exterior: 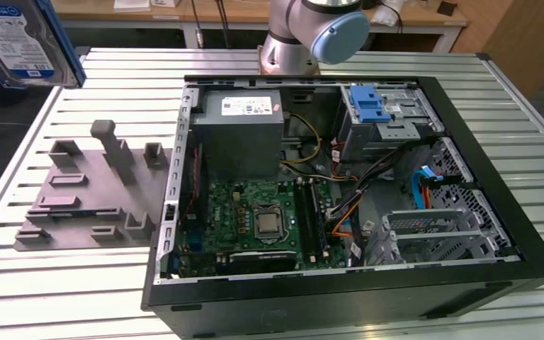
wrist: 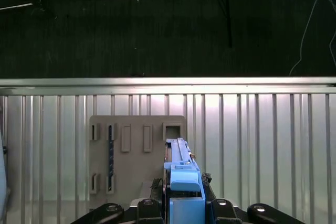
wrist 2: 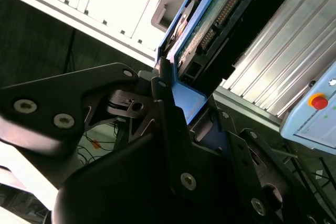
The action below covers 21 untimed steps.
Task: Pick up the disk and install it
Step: 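Pick up the disk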
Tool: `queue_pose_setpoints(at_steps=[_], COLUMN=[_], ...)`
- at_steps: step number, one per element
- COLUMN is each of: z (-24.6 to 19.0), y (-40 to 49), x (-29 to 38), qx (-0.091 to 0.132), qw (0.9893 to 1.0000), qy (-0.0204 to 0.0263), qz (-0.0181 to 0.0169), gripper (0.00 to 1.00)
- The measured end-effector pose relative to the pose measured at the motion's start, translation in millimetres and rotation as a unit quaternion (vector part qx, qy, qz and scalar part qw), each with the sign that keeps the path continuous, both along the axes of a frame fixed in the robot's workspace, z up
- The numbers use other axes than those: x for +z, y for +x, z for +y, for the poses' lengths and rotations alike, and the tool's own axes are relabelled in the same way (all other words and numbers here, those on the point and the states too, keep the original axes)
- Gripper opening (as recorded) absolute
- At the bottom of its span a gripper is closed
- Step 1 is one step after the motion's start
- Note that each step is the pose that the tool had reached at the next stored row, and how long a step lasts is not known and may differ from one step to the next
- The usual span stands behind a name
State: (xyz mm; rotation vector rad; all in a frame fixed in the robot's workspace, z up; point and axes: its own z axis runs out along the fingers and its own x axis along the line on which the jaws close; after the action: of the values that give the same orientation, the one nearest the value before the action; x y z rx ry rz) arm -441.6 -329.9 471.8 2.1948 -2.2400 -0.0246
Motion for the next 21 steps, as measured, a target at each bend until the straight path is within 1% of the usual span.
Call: queue_pose_setpoints(at_steps=[1, 3, 10, 15, 18, 21], z=[-0.8, -4.2, -19.0, -27.8, -31.4, -32.8], y=[0.0, 0.1, 0.1, 0.4, 0.5, 0.5], x=[0.3, 0.6, 1.7, 3.3, 5.0, 9.9], qx=[0.000, 0.000, 0.000, 0.000, 0.000, 0.000], qw=[1.0000, 1.0000, 1.0000, 1.0000, 1.0000, 1.0000], qy=[0.0000, 0.0000, 0.0000, 0.0000, 0.0000, 0.0000], qz=[0.0000, 0.0000, 0.0000, 0.0000, 0.0000, 0.0000], gripper=[0.36, 0.36, 0.36, 0.36, 0.36, 0.36])
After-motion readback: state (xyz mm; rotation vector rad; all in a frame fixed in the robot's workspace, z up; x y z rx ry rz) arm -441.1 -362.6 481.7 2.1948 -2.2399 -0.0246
